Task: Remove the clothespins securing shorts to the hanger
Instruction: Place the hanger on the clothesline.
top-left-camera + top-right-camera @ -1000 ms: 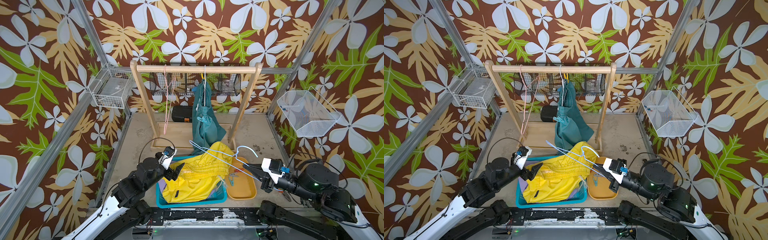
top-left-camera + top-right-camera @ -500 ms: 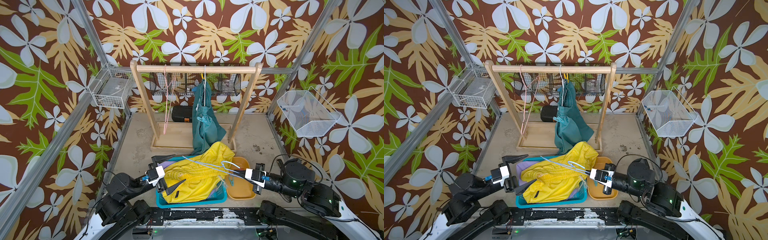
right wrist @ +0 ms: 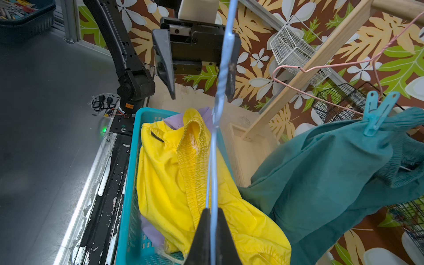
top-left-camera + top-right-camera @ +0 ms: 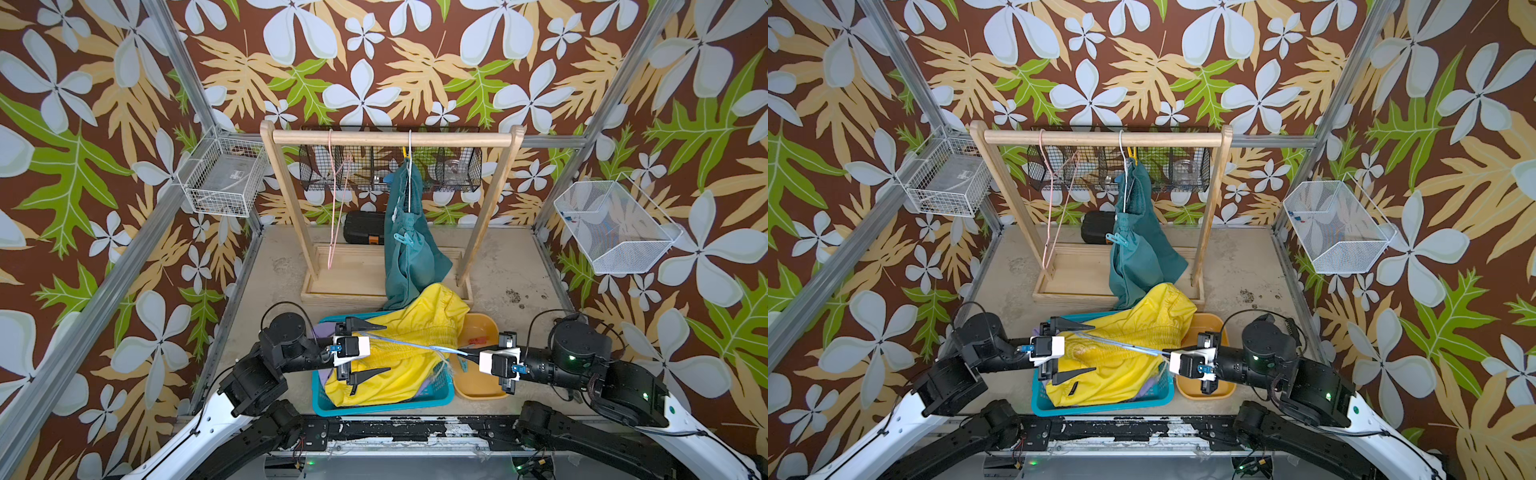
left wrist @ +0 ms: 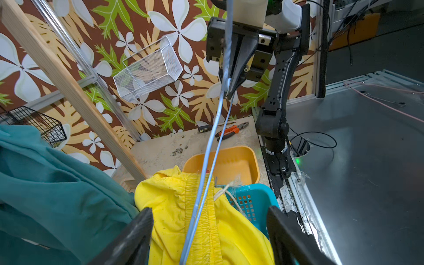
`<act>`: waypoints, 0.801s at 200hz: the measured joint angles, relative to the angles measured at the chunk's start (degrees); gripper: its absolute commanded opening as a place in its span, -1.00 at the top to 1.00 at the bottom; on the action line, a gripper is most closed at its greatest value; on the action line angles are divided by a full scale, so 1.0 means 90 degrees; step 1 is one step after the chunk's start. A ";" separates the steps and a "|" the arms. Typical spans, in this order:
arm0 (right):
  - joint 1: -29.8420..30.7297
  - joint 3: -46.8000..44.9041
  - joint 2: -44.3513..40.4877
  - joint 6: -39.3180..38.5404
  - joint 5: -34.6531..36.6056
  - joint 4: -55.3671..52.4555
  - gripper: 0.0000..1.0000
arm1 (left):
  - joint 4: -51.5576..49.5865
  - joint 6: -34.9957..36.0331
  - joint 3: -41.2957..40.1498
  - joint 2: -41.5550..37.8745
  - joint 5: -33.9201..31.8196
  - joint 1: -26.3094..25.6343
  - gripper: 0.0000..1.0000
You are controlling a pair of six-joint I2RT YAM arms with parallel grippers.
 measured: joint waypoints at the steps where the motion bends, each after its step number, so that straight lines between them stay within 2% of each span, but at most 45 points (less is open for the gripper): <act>1: 0.0000 -0.0002 0.0007 -0.0007 -0.0012 0.0000 1.00 | 0.0002 0.0007 0.0000 0.0005 0.0002 -0.0005 -0.39; 31: 0.0000 -0.0005 0.0092 -0.0141 -0.0097 0.0061 1.00 | 0.0058 0.0126 0.0002 0.0345 -0.0146 -0.0352 -0.31; 66: 0.0000 -0.0066 0.0041 -0.0240 -0.0204 0.0131 1.00 | 0.0039 0.0449 0.0046 0.0838 -0.1151 -0.1219 -0.06; 88: 0.0000 -0.0151 -0.0073 -0.0287 -0.0236 0.0134 1.00 | 0.0051 0.0452 0.0070 0.0840 -0.1639 -0.1290 0.06; 114: 0.0000 -0.0270 -0.0267 -0.0299 -0.0262 0.0121 1.00 | 0.0155 0.0452 0.0068 0.0687 -0.1783 -0.1314 0.15; 148: 0.0000 -0.0335 -0.0410 -0.0299 -0.0347 0.0095 1.00 | 0.0233 0.0447 0.0092 0.0782 -0.1797 -0.1326 0.67; 160: 0.0000 -0.0345 -0.0437 -0.0296 -0.0342 0.0104 1.00 | 0.0219 0.0466 0.0092 0.0816 -0.1763 -0.1331 0.98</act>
